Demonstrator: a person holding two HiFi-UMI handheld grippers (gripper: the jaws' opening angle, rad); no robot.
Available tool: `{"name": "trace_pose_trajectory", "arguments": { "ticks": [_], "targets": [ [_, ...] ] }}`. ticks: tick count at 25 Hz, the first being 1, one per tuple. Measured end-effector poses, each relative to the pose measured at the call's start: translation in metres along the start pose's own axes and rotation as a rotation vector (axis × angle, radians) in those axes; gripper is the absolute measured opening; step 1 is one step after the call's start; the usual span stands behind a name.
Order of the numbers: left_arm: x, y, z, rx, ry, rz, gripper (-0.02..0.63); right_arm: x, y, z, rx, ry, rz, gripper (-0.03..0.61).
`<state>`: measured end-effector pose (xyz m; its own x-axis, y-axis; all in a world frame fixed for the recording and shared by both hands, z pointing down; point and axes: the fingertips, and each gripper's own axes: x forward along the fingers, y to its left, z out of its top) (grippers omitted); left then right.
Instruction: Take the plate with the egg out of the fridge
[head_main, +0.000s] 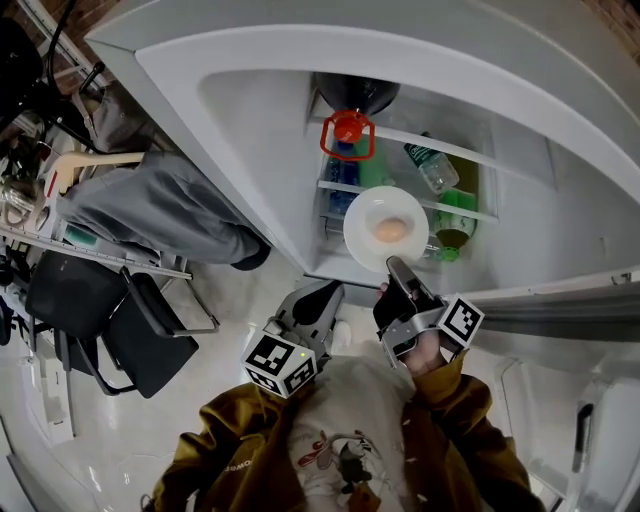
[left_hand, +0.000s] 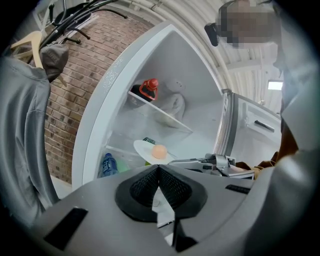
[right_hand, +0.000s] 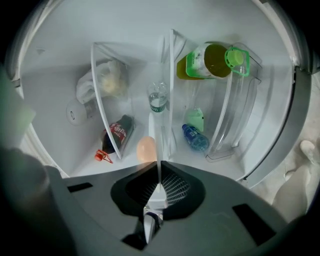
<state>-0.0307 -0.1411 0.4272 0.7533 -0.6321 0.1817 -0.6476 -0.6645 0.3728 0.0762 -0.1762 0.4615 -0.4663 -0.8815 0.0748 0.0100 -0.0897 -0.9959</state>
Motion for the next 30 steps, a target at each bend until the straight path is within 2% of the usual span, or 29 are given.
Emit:
{"name": "trace_pose_trajectory", "arguments": {
  "ticks": [7, 13, 30],
  "targets": [
    [0.003, -0.003, -0.001, 0.006, 0.007, 0.011, 0.008, -0.017, 0.007, -0.007, 0.008, 0.012, -0.001, 0.021],
    [0.0, 0.0, -0.003, -0.005, 0.008, 0.042, 0.008, -0.033, 0.017, 0.0, 0.01, -0.024, 0.014, 0.021],
    [0.003, -0.007, -0.003, -0.008, 0.004, 0.036, 0.008, -0.07, 0.006, 0.007, 0.026, -0.06, -0.011, 0.021]
  ]
}}
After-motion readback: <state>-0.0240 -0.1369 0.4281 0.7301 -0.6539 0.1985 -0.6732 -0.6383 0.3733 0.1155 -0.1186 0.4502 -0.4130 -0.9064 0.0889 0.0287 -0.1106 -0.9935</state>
